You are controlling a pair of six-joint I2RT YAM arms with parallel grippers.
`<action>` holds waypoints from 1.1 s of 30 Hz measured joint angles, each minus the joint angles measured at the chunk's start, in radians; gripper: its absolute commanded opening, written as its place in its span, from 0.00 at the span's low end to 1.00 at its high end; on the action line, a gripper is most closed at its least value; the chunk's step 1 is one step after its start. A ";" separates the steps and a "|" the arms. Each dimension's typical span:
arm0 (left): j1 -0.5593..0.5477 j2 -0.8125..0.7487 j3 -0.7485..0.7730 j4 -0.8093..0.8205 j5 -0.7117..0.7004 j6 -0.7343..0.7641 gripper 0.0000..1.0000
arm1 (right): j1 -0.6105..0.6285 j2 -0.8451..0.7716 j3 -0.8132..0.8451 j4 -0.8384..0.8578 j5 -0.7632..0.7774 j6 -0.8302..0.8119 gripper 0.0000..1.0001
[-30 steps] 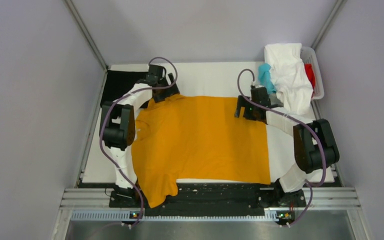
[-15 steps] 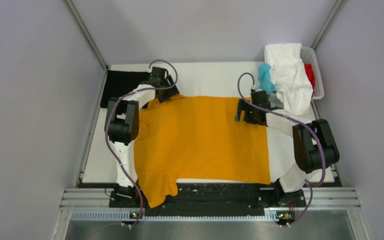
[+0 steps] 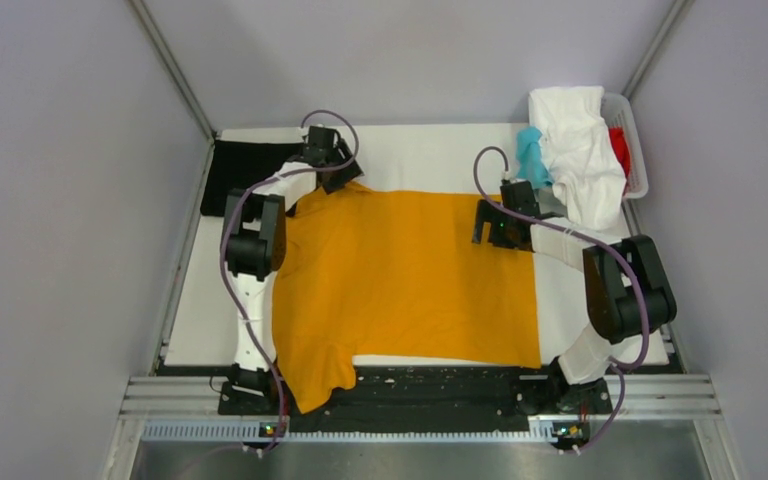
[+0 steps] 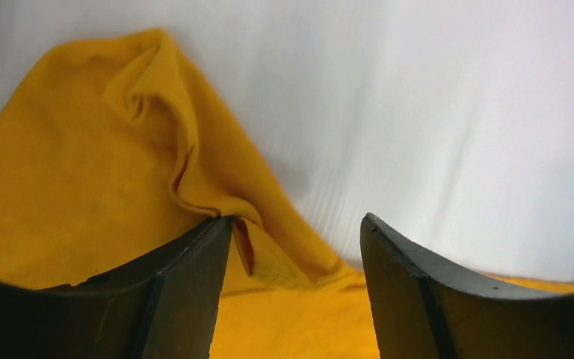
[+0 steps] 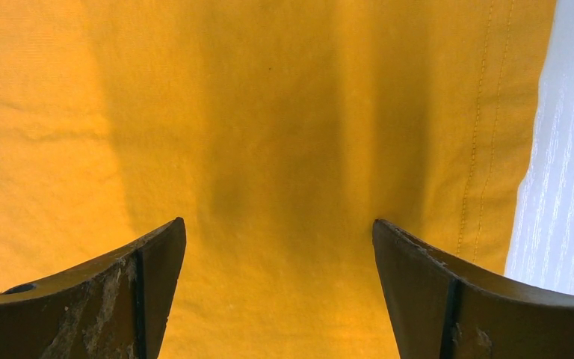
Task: Fold and stack the t-shirts
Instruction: Flatten out the tshirt
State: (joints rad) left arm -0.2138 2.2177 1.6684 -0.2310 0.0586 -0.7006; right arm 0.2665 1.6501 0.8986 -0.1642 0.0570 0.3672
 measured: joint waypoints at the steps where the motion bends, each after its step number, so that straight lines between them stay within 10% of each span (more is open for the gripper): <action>1: 0.000 0.020 0.031 0.001 0.001 0.000 0.69 | 0.000 0.000 0.000 0.000 0.001 0.000 0.94; 15: 0.010 0.371 0.635 0.055 0.063 0.056 0.95 | 0.000 0.001 0.014 -0.035 0.033 -0.002 0.94; 33: -0.032 -0.310 -0.108 -0.107 -0.007 0.161 0.98 | 0.000 0.060 0.153 -0.061 0.069 0.004 0.95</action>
State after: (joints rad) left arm -0.2462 1.9076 1.5604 -0.3378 0.0513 -0.5400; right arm 0.2665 1.7103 1.0519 -0.2253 0.1265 0.3714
